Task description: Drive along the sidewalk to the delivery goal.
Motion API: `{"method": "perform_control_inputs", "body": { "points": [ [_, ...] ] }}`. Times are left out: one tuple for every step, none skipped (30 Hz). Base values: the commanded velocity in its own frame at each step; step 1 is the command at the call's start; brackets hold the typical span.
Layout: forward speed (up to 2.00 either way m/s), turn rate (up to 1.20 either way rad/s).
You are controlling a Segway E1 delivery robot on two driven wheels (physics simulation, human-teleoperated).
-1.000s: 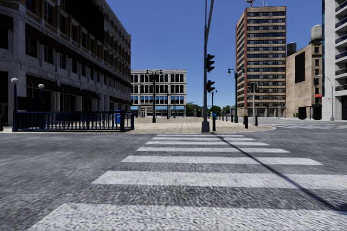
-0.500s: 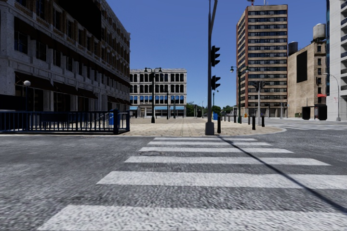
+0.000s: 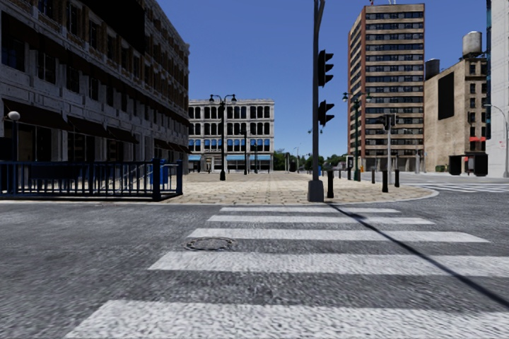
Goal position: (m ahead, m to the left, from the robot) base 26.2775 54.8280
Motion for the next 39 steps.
{"method": "perform_control_inputs", "body": {
  "points": [
    [2.0,0.0],
    [2.0,0.0],
    [2.0,0.0],
    [2.0,0.0],
    [2.0,0.0],
    [2.0,0.0],
    [2.0,0.0],
    [2.0,0.0],
    [2.0,0.0],
    [2.0,0.0],
    [2.0,0.0],
    [2.0,0.0],
    [2.0,0.0],
    [2.0,0.0],
    [2.0,0.0],
    [2.0,0.0],
    [2.0,0.0],
    [2.0,0.0],
    [2.0,0.0],
    [2.0,0.0],
    [2.0,0.0],
    [2.0,0.0],
    [2.0,0.0],
    [2.0,0.0],
    [2.0,0.0],
    [2.0,0.0],
    [2.0,0.0],
    [2.0,0.0],
    [2.0,0.0],
    [2.0,0.0],
    [2.0,0.0],
    [2.0,0.0],
    [2.0,0.0],
    [2.0,0.0],
    [2.0,0.0],
    [2.0,0.0],
    [2.0,0.0],
    [2.0,0.0],
    [2.0,0.0]
  ]
}}
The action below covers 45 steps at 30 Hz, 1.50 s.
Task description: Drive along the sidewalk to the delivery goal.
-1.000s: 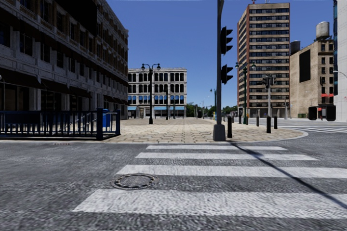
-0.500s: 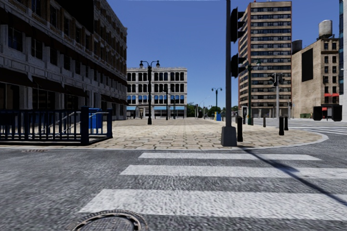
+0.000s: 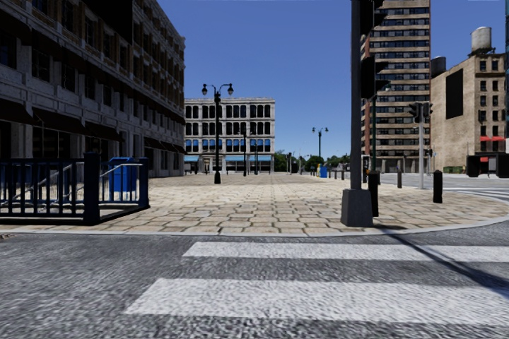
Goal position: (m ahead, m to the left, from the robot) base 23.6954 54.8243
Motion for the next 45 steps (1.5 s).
{"method": "perform_control_inputs", "body": {
  "points": [
    [2.0,0.0],
    [2.0,0.0],
    [2.0,0.0],
    [2.0,0.0],
    [2.0,0.0],
    [2.0,0.0],
    [2.0,0.0],
    [2.0,0.0],
    [2.0,0.0],
    [2.0,0.0],
    [2.0,0.0],
    [2.0,0.0],
    [2.0,0.0],
    [2.0,0.0],
    [2.0,0.0],
    [2.0,0.0],
    [2.0,0.0],
    [2.0,0.0],
    [2.0,0.0],
    [2.0,0.0],
    [2.0,0.0],
    [2.0,0.0],
    [2.0,0.0],
    [2.0,0.0],
    [2.0,0.0],
    [2.0,0.0],
    [2.0,0.0],
    [2.0,0.0],
    [2.0,0.0],
    [2.0,0.0],
    [2.0,0.0],
    [1.83,0.0],
    [1.83,0.0],
    [1.68,0.0],
    [1.5,0.0],
    [1.5,0.0],
    [1.36,0.0],
    [1.27,0.0],
    [1.22,0.0],
    [1.22,0.0],
    [1.15,0.0],
    [1.09,0.0],
    [1.03,0.0],
    [1.03,0.0],
    [1.01,0.0]
  ]
}}
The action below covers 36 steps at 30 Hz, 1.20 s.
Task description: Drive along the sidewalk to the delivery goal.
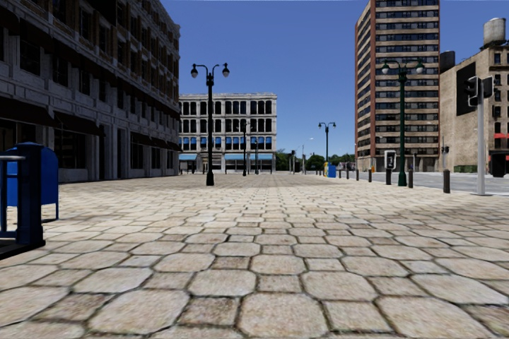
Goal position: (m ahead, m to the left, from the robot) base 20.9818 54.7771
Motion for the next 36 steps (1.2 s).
{"method": "perform_control_inputs", "body": {
  "points": [
    [1.0,0.0],
    [1.0,0.0],
    [1.0,0.0],
    [0.99,0.0],
    [0.99,0.0],
    [0.99,0.0],
    [0.99,0.0],
    [0.99,0.0],
    [0.99,0.0],
    [0.99,0.0],
    [0.99,0.0],
    [0.99,0.0],
    [0.99,0.0],
    [0.99,0.0],
    [0.99,0.0],
    [0.99,0.0],
    [0.99,0.0],
    [0.99,0.0],
    [0.99,0.0],
    [0.99,0.0],
    [0.99,0.0],
    [0.99,0.0],
    [0.99,0.0],
    [0.99,0.0],
    [0.99,0.0],
    [0.99,0.0],
    [0.99,0.0],
    [0.99,0.0],
    [0.99,0.0],
    [1.05,0.0],
    [1.05,0.0],
    [1.16,0.0],
    [1.2,0.0],
    [1.21,0.0],
    [1.21,0.0],
    [1.21,0.0]
  ]
}}
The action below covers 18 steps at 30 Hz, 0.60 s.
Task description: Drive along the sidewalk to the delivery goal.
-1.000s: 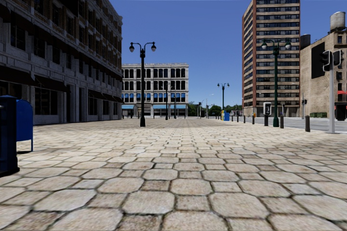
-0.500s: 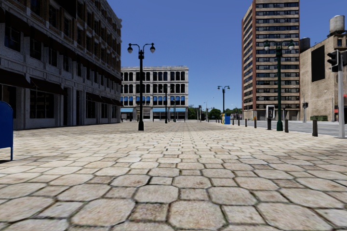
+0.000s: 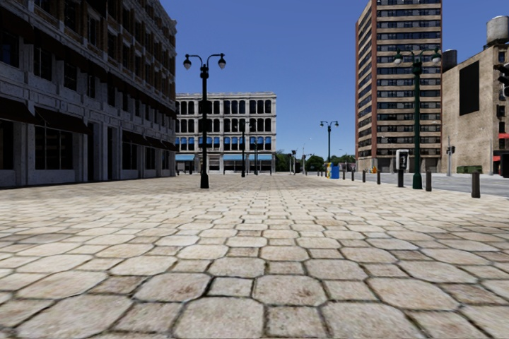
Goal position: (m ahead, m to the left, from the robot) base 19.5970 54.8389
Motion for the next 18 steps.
{"method": "perform_control_inputs", "body": {
  "points": [
    [1.21,0.1],
    [1.21,0.1],
    [1.27,0.29],
    [2.0,0.36],
    [2.0,0.38],
    [2.0,0.38],
    [2.0,0.4],
    [2.0,0.43],
    [2.0,0.46],
    [2.0,0.46],
    [2.0,0.48],
    [2.0,0.48],
    [2.0,0.48],
    [2.0,0.48],
    [2.0,0.48],
    [2.0,0.51],
    [2.0,0.51],
    [2.0,0.55]
  ]
}}
